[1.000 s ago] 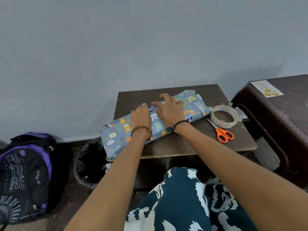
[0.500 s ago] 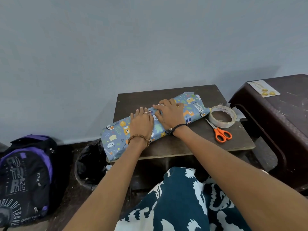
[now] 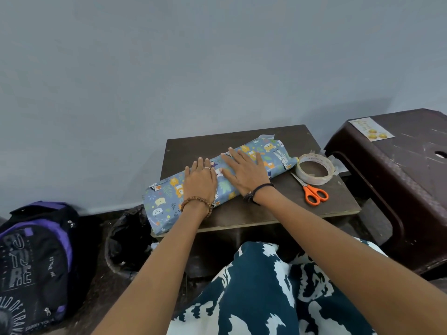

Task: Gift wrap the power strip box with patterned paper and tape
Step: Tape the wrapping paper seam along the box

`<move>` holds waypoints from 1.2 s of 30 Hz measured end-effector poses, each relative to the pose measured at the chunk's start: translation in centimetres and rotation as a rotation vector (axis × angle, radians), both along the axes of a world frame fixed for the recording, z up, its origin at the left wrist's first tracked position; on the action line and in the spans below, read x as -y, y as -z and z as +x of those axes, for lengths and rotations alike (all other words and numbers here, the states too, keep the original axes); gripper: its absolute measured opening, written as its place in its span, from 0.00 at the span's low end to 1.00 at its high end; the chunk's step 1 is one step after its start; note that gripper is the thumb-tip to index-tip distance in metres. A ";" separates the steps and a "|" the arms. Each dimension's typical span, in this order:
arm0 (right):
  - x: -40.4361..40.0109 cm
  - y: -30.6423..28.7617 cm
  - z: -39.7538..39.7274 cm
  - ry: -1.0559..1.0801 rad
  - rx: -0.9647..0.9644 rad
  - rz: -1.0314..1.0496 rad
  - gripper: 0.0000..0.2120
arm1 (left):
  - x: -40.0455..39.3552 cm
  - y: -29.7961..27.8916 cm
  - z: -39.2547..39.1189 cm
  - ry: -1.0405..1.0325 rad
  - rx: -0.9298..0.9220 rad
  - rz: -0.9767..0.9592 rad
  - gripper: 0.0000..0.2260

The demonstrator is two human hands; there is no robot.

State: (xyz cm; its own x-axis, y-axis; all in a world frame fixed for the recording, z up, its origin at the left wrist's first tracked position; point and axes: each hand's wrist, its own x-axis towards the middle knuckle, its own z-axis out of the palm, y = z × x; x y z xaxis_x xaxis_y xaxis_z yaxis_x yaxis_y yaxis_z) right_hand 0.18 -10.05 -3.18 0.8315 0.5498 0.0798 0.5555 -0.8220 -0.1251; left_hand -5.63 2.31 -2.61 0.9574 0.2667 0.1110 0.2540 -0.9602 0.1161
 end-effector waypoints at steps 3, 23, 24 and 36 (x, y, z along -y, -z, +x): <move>0.4 -0.4 0.4 0.081 -0.075 0.010 0.26 | 0.0 0.2 -0.1 0.005 0.048 -0.041 0.20; -2.4 -1.3 -0.9 -0.229 -0.065 0.067 0.25 | -2.8 -3.0 3.9 -0.127 0.189 -0.144 0.09; -2.3 -0.9 -1.0 -0.219 -0.055 0.063 0.26 | -2.8 -3.0 4.0 -0.127 0.192 -0.128 0.09; -2.1 -0.4 -1.0 -0.201 0.003 0.106 0.27 | -1.8 -2.2 2.7 -0.040 0.160 0.042 0.08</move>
